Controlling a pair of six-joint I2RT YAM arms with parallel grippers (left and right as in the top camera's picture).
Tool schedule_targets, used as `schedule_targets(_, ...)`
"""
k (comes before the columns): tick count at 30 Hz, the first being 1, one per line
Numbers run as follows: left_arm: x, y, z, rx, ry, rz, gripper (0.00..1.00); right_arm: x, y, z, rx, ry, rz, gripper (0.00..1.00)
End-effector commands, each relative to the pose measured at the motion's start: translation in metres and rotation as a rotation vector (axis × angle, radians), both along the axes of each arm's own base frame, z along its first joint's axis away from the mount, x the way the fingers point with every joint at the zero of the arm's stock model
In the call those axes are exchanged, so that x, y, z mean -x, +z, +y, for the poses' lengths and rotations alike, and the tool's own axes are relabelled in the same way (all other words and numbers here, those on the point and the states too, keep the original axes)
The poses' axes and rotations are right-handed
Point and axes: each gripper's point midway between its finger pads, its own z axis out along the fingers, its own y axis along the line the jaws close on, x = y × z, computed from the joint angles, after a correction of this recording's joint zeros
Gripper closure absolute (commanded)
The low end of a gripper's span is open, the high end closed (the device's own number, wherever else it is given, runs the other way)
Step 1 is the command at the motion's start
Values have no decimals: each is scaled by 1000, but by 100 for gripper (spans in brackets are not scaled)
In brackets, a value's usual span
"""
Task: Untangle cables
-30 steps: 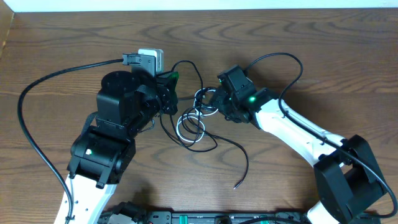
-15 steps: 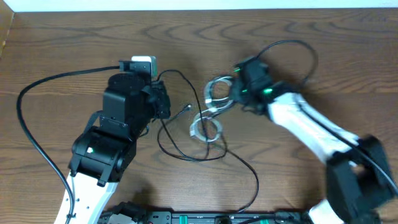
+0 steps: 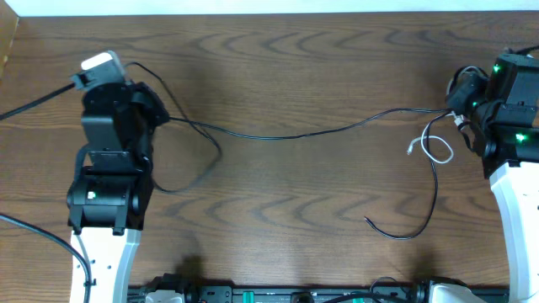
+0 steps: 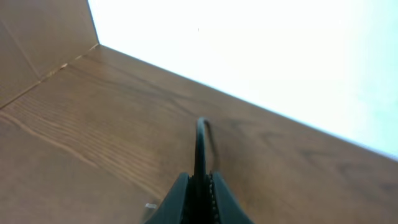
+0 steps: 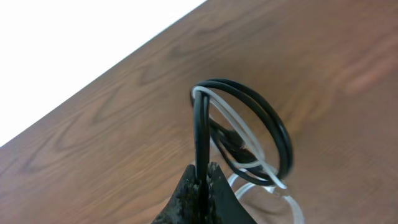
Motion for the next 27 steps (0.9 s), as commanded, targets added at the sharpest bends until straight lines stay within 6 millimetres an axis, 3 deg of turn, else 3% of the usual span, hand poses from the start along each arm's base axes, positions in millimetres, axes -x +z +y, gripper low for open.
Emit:
schedule_targets(1,-18,3,-37,141,-193,-30,93,-6,6,38,-11,229,-25,99)
schedule_targets(3,-26,-22,-57,198,-286,55,92,-6,6,55,-12,320,-24,99)
schedule_targets(5,-26,-65,-60,222,-289,210,60,0,1,79,-9,426,3,99)
schedule_targets(7,-19,-99,-67,258,-306,350,34,11,-10,98,-15,490,56,99)
schedule_targets(9,-15,-115,-81,298,-369,415,30,19,-12,128,-16,635,65,99)
schedule_targets(12,-7,-125,-125,342,-578,475,26,43,-14,198,-33,1018,35,97)
schedule_targets(14,0,-127,-146,328,-663,492,26,55,-28,218,-23,1122,78,89)
schedule_targets(17,7,-127,-167,307,-725,505,26,76,-61,228,-36,1188,227,73)
schedule_targets(18,8,-128,-168,293,-723,508,26,71,-74,220,4,1147,276,71)
schedule_targets(20,8,-128,-169,290,-723,508,26,56,-86,203,69,1027,320,50)
schedule_targets(24,9,-129,-169,291,-722,512,26,17,-87,177,180,809,280,37)
schedule_targets(27,9,-129,-169,291,-723,511,26,-17,-70,187,174,772,125,34)
